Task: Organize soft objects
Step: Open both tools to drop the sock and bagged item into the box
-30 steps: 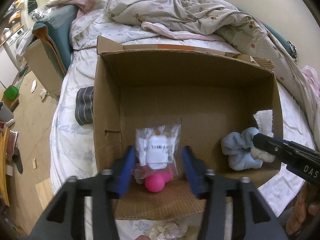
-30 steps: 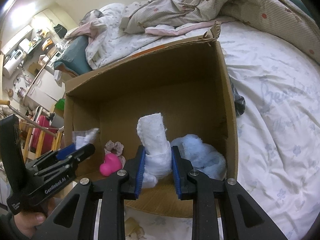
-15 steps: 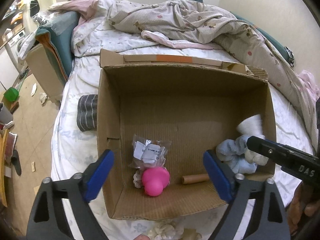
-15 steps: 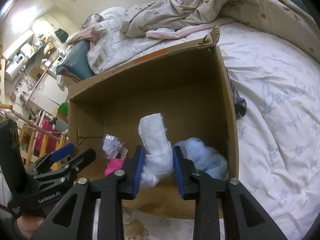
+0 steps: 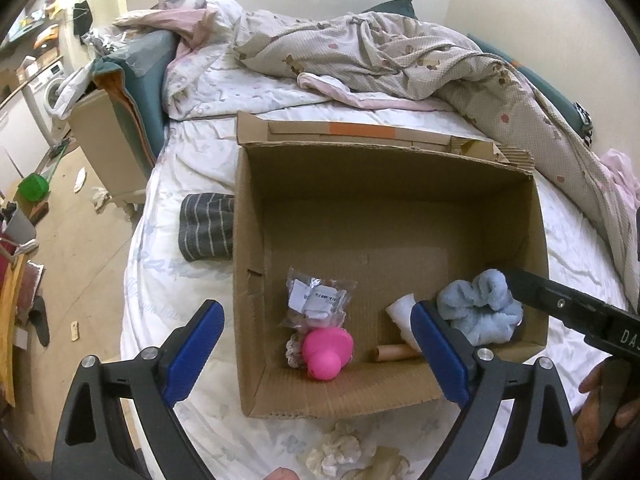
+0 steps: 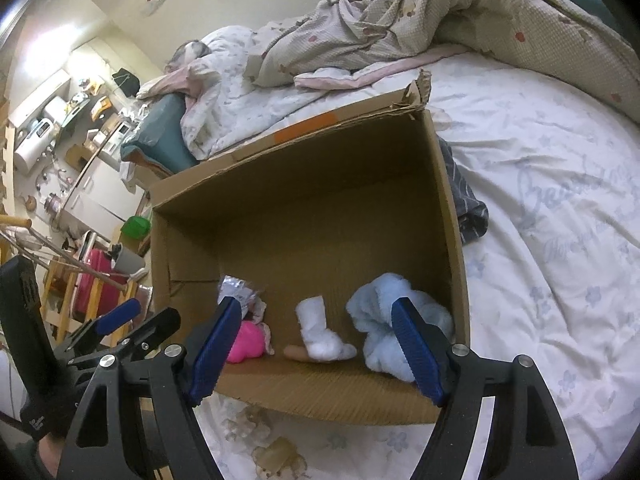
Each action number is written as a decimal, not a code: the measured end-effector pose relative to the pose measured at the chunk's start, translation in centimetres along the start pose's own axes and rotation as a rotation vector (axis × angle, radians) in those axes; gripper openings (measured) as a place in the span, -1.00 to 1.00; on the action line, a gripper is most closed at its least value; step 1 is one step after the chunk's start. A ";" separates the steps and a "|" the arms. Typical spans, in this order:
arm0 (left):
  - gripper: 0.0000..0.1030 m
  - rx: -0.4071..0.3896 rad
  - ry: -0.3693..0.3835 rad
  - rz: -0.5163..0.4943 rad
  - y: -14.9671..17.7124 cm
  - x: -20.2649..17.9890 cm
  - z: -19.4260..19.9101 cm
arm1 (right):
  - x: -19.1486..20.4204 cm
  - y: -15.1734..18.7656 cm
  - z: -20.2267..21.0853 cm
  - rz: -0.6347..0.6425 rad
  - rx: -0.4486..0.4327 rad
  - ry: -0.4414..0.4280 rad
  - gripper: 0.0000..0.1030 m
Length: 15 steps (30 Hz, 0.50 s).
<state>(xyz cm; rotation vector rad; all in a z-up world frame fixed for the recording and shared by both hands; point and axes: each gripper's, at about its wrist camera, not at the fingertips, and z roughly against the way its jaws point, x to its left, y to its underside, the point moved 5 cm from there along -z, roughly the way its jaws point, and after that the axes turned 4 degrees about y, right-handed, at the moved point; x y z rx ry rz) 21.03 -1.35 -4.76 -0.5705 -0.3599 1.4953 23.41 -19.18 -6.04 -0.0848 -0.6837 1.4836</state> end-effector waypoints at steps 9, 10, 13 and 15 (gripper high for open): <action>0.82 0.000 -0.020 -0.004 1.5 0.2 1.7 | 1.4 1.0 1.9 0.043 -0.030 0.003 0.88; 0.82 0.000 -0.022 0.000 1.6 0.3 1.9 | 1.5 1.1 2.2 0.044 -0.036 0.000 0.89; 0.82 0.006 -0.026 0.017 2.2 0.7 2.4 | 1.6 1.5 2.9 0.049 -0.048 -0.002 0.90; 0.82 0.009 -0.028 0.025 2.5 0.9 2.7 | 1.6 1.7 3.1 0.051 -0.049 -0.001 0.90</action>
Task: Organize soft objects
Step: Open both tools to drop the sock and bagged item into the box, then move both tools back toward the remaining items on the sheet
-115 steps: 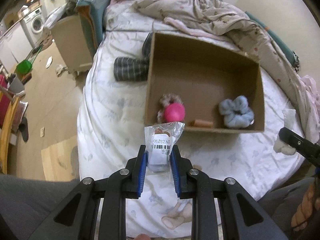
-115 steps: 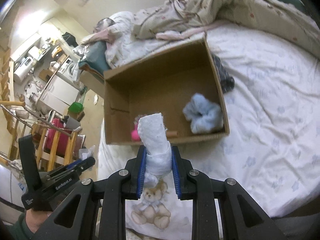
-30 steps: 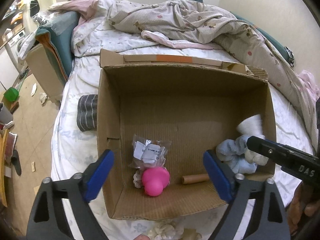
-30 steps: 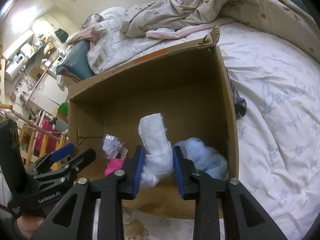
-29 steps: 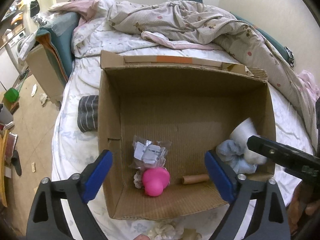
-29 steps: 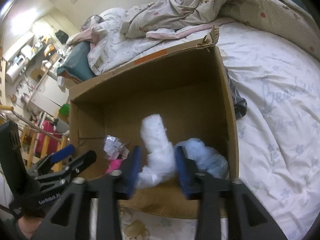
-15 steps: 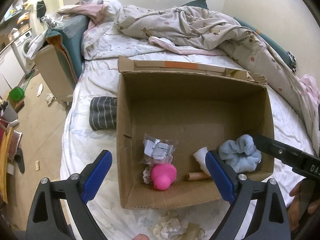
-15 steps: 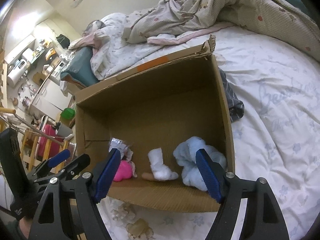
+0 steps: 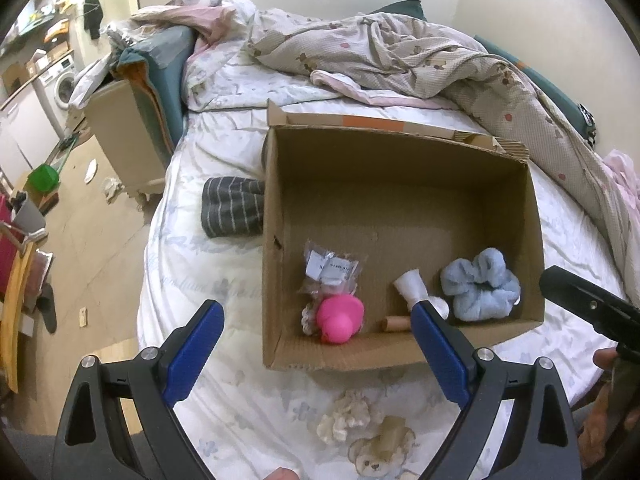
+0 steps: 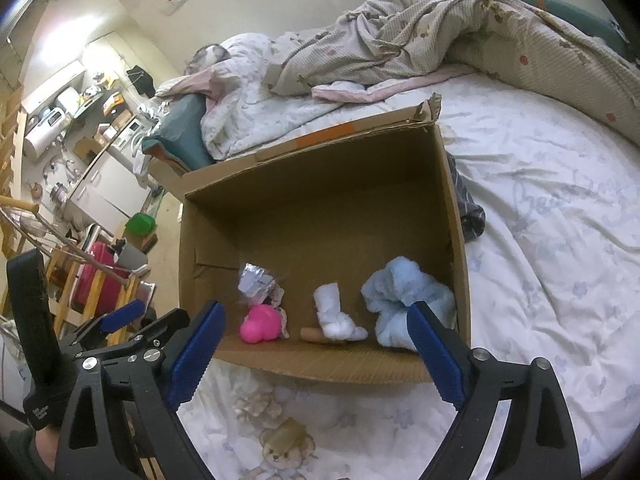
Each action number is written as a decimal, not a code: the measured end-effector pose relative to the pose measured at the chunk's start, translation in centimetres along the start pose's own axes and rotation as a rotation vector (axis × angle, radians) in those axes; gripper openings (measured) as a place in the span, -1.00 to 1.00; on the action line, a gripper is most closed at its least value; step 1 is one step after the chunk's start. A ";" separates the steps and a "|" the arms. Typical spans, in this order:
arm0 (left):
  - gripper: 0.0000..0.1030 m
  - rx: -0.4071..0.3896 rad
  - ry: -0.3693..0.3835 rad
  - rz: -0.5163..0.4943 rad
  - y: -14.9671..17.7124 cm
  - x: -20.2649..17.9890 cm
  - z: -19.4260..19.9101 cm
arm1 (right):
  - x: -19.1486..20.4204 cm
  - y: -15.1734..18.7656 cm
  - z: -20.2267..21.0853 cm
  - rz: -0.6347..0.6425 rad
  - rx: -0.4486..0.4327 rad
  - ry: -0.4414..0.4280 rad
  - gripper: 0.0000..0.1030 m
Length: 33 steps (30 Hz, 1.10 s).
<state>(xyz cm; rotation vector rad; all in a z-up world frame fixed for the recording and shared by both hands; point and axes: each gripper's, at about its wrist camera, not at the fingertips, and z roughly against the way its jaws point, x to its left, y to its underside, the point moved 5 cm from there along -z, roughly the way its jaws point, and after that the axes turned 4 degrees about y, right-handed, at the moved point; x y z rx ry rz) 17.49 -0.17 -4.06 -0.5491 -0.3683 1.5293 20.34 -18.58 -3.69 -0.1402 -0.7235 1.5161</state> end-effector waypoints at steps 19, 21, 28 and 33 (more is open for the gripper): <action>0.82 0.042 -0.018 -0.008 4.5 0.0 2.1 | 0.5 3.9 1.3 -0.017 0.038 0.006 0.90; 0.82 0.046 -0.022 -0.007 4.9 0.0 2.2 | 0.6 4.3 1.4 -0.023 0.042 0.000 0.90; 0.82 0.069 -0.030 0.002 6.6 0.2 2.5 | 0.8 5.9 1.7 -0.035 0.060 -0.008 0.90; 0.82 0.092 -0.053 0.033 7.7 1.4 2.3 | -0.1 7.3 1.2 -0.100 0.110 -0.015 0.90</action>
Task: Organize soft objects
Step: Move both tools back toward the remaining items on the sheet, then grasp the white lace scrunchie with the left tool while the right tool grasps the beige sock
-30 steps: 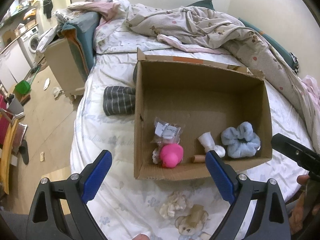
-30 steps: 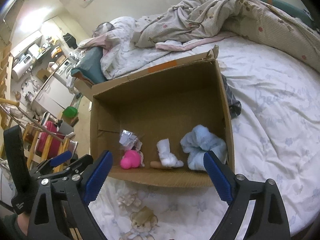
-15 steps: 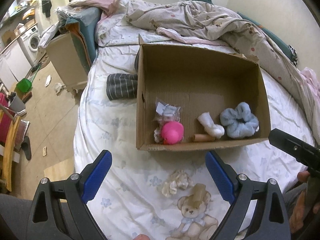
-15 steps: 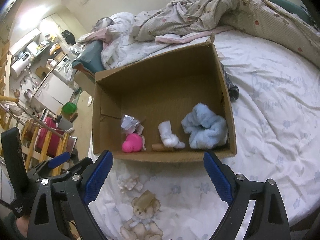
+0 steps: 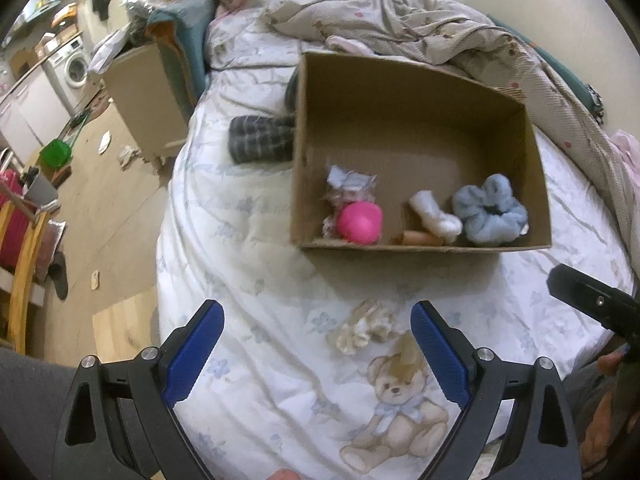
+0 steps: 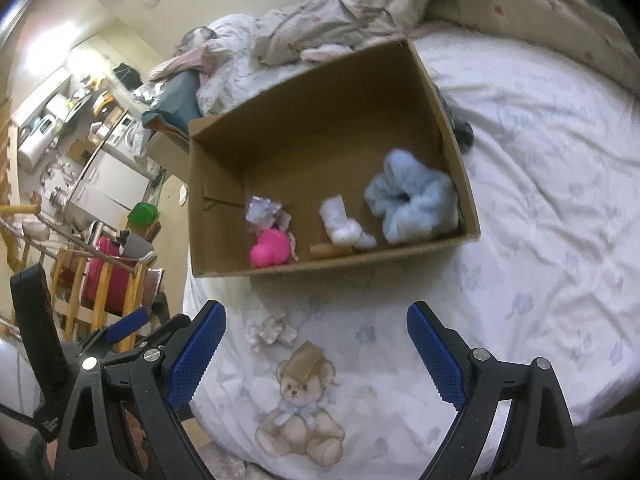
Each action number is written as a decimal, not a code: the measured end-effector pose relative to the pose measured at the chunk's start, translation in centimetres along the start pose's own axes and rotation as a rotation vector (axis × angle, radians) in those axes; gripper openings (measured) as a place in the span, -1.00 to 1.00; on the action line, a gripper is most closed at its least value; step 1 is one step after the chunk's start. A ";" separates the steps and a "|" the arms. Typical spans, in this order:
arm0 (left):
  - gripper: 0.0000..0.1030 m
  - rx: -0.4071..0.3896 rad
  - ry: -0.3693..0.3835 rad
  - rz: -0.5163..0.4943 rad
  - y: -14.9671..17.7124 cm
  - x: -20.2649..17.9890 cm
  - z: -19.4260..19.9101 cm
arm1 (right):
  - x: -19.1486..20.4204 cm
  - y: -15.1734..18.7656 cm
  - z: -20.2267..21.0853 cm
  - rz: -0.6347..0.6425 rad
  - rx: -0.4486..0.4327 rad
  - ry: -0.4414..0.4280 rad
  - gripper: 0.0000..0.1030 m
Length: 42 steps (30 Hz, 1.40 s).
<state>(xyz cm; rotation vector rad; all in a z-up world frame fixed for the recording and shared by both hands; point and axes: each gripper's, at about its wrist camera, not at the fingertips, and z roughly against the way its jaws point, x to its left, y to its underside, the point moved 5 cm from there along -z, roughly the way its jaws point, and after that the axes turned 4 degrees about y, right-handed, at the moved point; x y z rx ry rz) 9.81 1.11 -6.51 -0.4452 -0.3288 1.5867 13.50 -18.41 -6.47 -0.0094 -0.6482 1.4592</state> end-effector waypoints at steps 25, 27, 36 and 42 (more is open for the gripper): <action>0.82 0.057 -0.011 0.099 1.1 3.9 -1.1 | 4.8 6.3 -12.8 0.222 0.399 0.102 0.41; 0.82 0.060 -0.013 0.103 1.1 3.9 -1.3 | 4.9 6.6 -13.5 0.237 0.405 0.122 0.22; 0.82 0.060 -0.019 0.107 1.0 3.9 -1.5 | 4.4 6.0 -12.4 0.199 0.391 0.071 -0.85; 0.82 0.073 0.006 0.111 1.1 3.6 -2.0 | 2.6 4.8 -9.0 0.126 0.335 -0.004 -0.85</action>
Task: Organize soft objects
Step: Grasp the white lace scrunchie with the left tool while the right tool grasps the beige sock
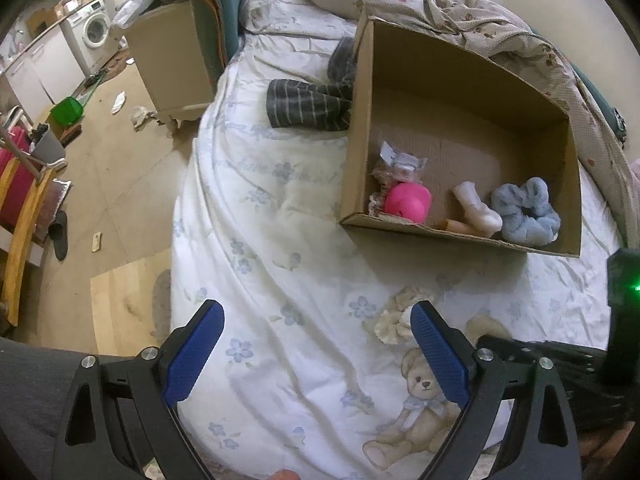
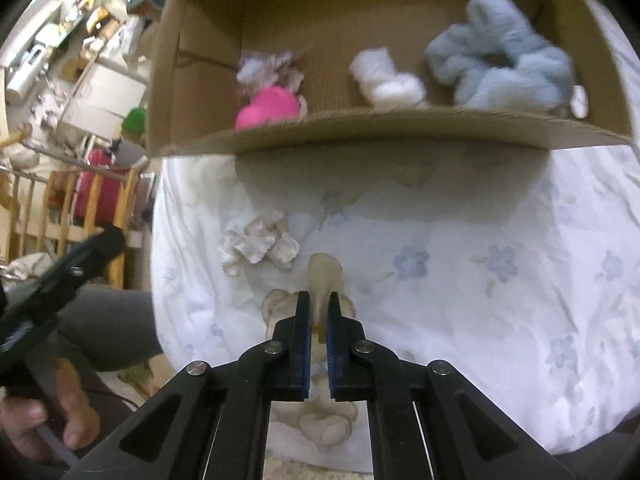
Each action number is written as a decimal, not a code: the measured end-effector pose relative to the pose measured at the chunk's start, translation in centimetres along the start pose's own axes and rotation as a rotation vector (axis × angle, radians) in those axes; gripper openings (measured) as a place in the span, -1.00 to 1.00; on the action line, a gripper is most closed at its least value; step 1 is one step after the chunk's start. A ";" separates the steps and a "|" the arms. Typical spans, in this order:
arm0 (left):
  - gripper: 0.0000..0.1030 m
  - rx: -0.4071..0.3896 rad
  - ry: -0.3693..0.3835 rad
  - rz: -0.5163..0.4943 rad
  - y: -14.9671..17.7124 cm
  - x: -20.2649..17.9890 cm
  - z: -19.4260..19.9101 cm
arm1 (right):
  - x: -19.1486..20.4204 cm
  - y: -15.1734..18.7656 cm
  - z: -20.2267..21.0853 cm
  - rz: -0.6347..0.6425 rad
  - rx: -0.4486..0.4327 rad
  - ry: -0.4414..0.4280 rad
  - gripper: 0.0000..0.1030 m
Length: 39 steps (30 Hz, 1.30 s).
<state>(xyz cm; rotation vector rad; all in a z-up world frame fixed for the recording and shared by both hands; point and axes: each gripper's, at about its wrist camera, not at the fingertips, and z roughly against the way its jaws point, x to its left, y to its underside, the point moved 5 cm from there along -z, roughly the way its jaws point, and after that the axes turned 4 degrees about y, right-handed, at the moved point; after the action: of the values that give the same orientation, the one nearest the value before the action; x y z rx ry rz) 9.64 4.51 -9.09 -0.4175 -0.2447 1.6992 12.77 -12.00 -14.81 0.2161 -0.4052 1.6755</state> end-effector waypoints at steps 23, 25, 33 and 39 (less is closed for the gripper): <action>0.21 0.192 0.050 -0.193 2.0 -9.1 -9.2 | -4.3 0.1 6.1 -0.161 -0.161 -0.032 -0.85; -0.07 0.203 0.036 -0.203 2.2 -9.1 -9.7 | -4.6 0.2 5.7 -0.166 -0.150 -0.031 -0.85; -0.76 0.197 0.061 -0.159 1.6 -7.9 -9.2 | -4.4 0.0 5.5 -0.156 -0.147 -0.029 -0.85; -0.76 0.173 0.041 -0.121 0.9 -5.6 -8.2 | -4.0 0.0 5.4 -0.146 -0.145 -0.029 -0.85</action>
<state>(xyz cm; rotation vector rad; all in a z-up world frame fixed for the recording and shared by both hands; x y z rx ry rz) 12.92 -1.74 -16.17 -0.3031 -0.0898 1.5772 12.86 -17.79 -11.32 0.1588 -0.5190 1.4940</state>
